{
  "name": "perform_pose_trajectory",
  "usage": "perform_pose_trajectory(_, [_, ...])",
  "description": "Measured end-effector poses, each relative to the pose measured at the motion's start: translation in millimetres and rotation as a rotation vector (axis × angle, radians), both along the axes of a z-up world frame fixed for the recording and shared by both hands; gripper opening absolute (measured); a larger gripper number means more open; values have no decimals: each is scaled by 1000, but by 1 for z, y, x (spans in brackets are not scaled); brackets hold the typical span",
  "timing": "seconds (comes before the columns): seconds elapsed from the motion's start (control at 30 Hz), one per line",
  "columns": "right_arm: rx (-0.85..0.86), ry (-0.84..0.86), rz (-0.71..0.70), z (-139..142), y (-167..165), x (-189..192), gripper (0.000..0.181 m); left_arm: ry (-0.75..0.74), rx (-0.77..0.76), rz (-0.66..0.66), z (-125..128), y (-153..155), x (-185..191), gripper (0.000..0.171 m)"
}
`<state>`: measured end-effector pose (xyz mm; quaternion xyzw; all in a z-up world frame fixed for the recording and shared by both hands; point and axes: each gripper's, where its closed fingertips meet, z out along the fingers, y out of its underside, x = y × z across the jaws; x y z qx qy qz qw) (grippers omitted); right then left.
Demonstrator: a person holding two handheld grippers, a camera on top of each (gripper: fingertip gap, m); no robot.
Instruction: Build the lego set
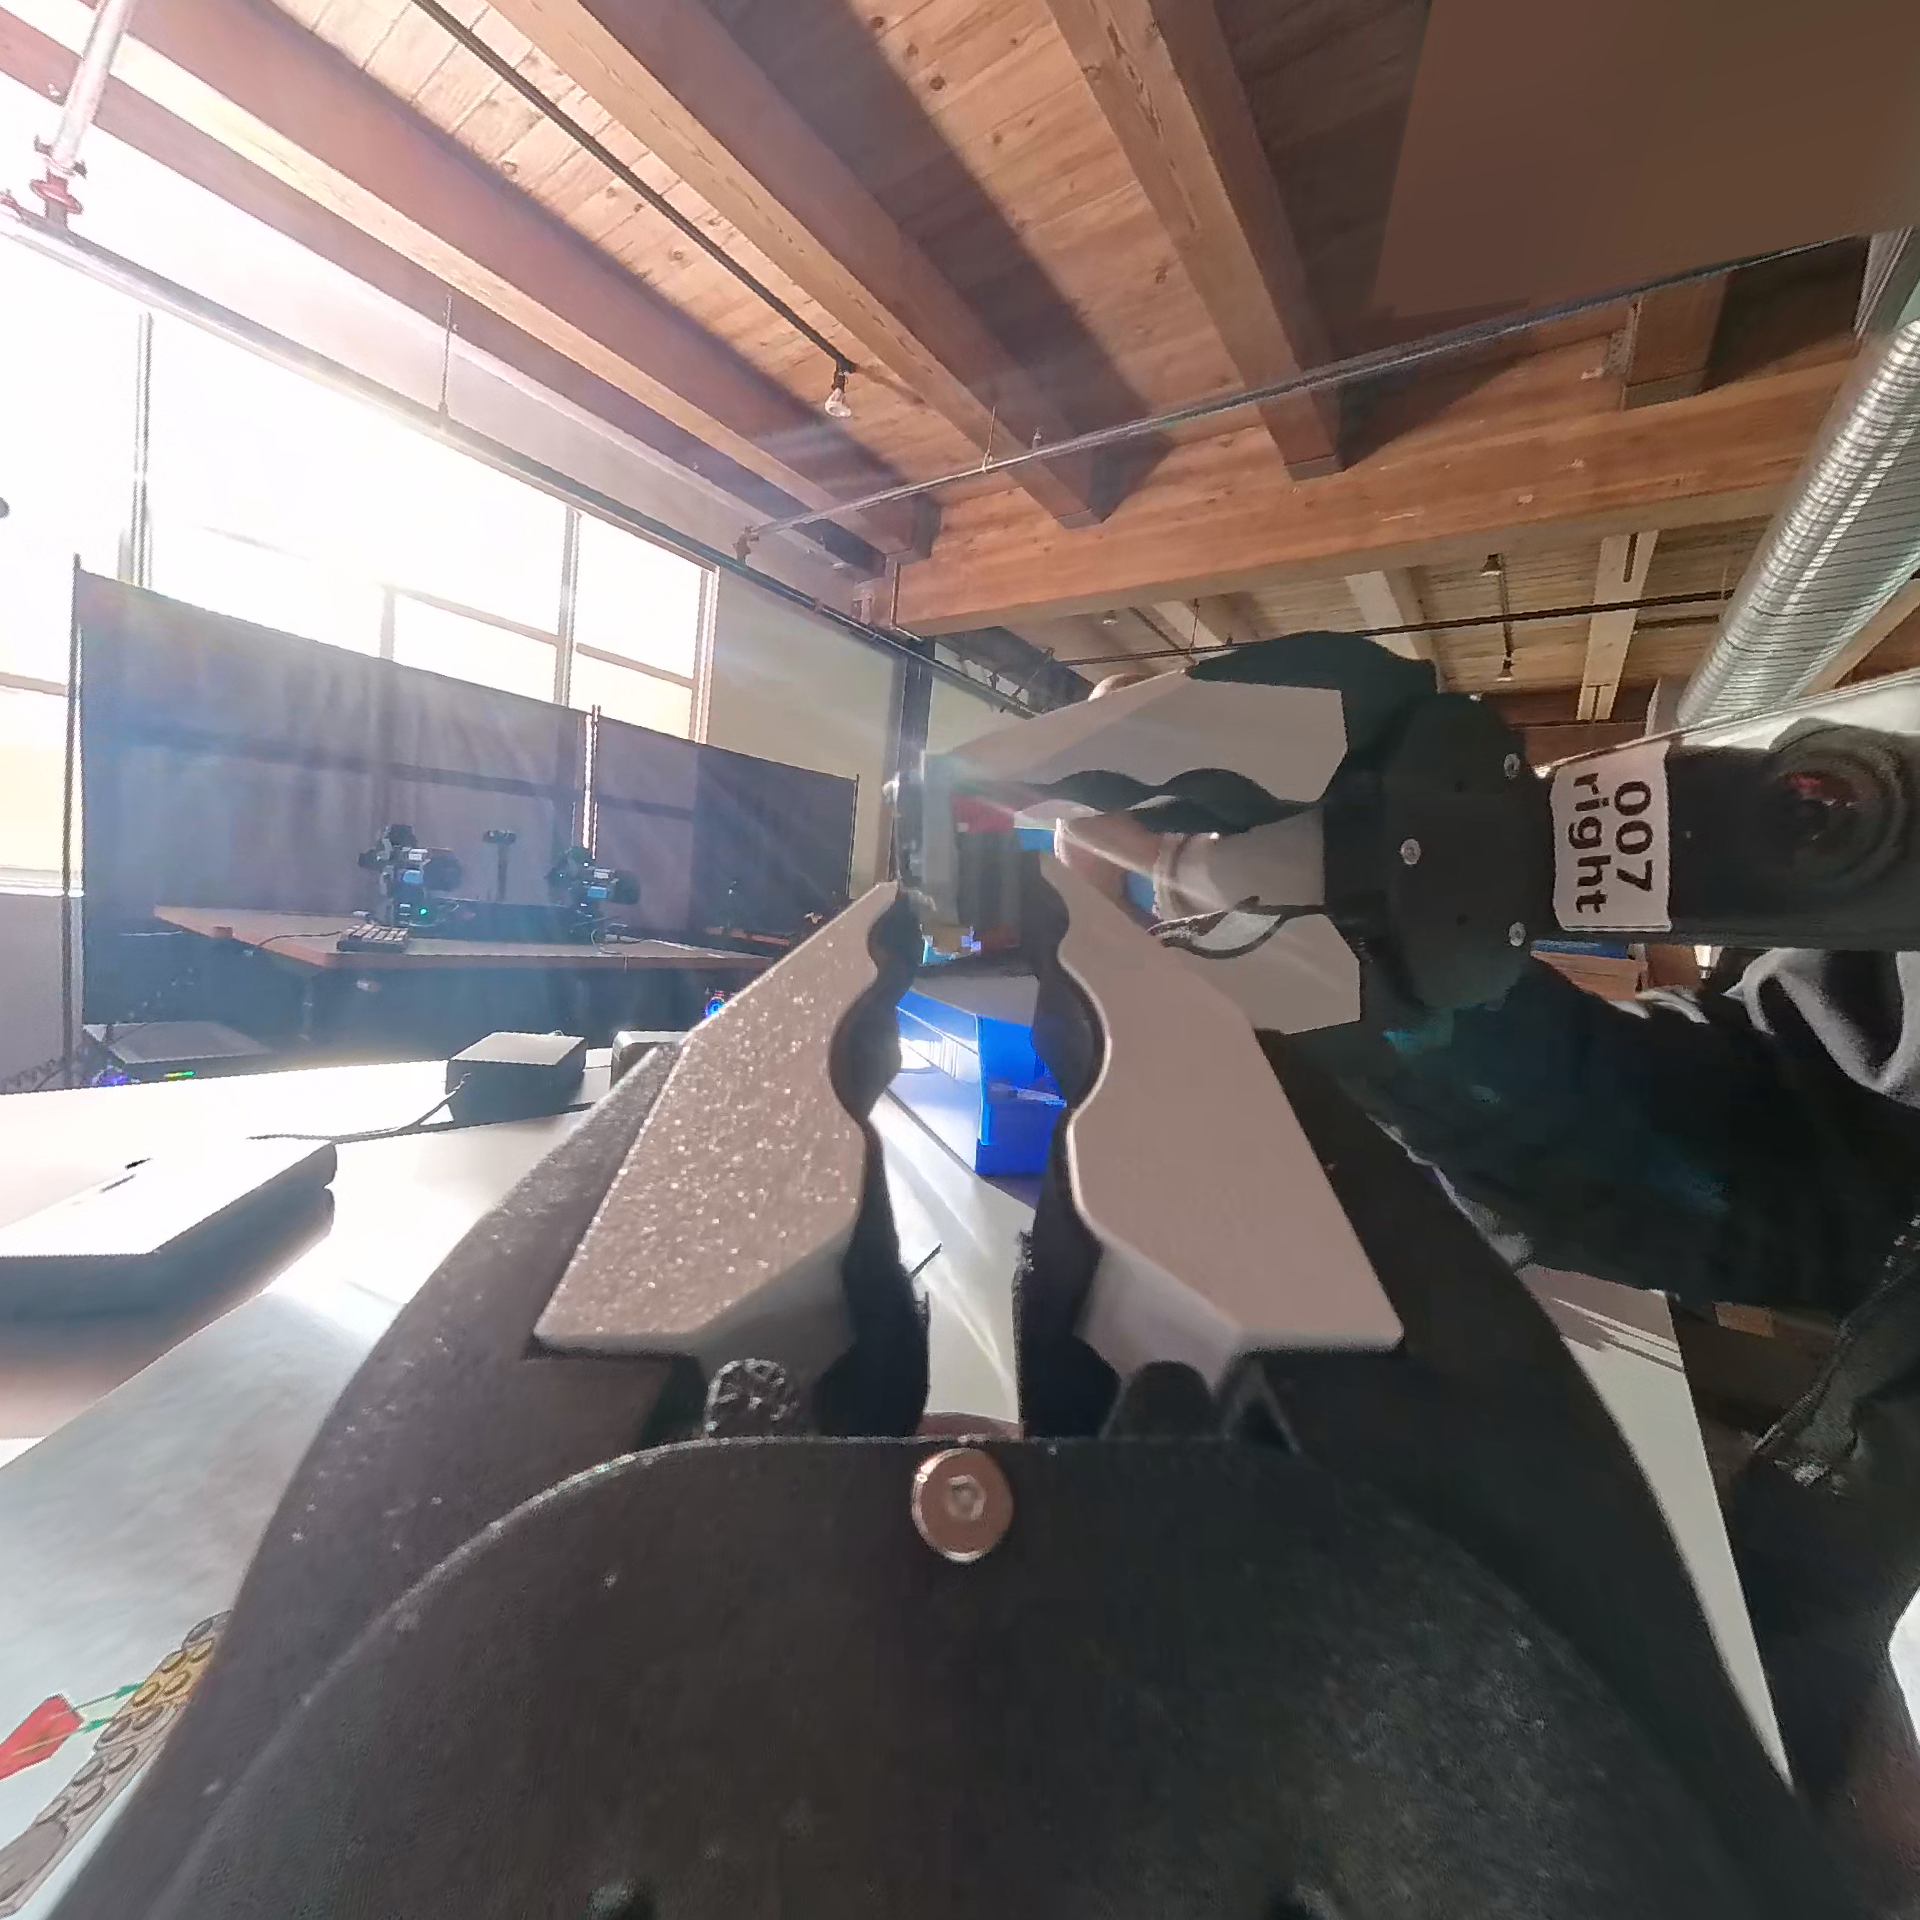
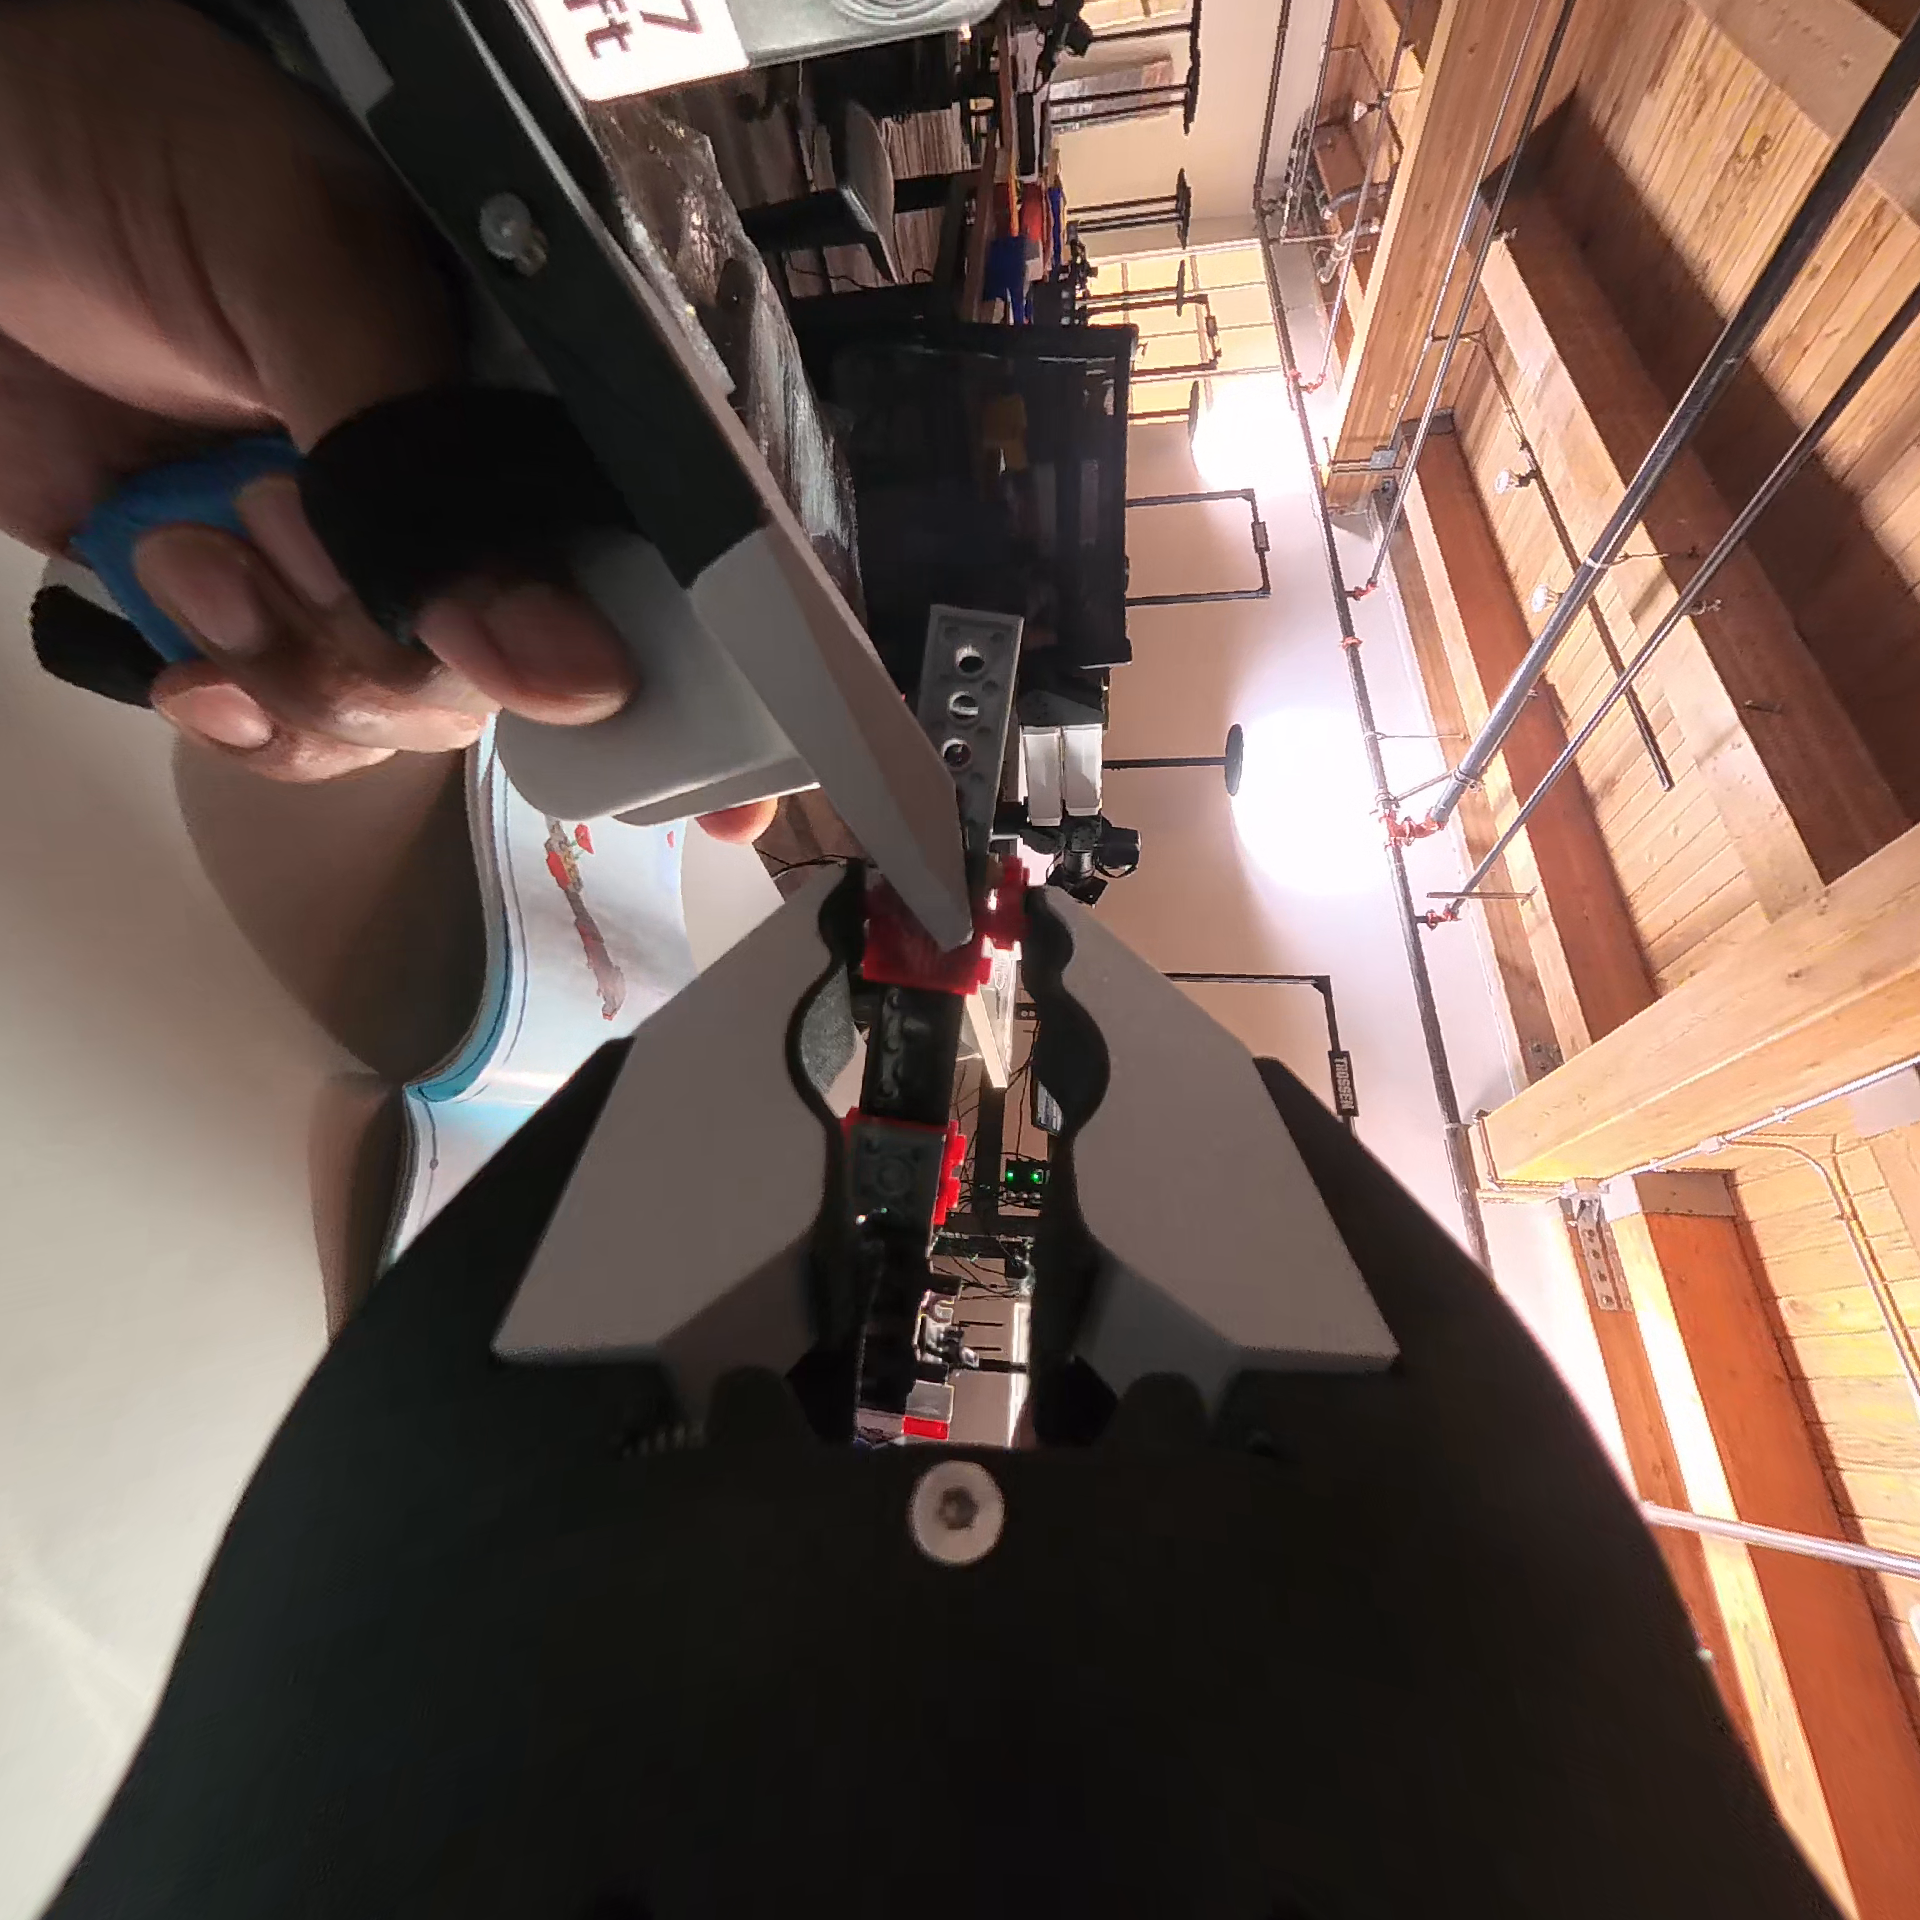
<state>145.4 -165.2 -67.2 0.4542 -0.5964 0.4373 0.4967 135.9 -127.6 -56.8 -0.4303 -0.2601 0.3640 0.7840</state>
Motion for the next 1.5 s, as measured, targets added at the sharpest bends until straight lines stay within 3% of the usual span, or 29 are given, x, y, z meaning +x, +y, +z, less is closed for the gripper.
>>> perform_pose_trajectory(0.77, [69,-39,-3,-7,8,-5,31,-62,-20,-28,-9,3,-5,20])
perform_pose_trajectory(0.93, [-6,-95,-8,-1,7,-4,33,-49,34,-64,-4,2,-5,21])
perform_pose_trajectory(1.13, [-10,-136,7,4,10,-2,40,-71,145,-97,-4,-13,-6,21])
perform_pose_trajectory(1.27, [16,-150,6,5,10,-5,43,-93,138,-114,-6,-11,-8,21])
perform_pose_trajectory(1.5, [70,-92,14,-6,7,-6,31,-137,125,-130,-13,-7,-12,21])
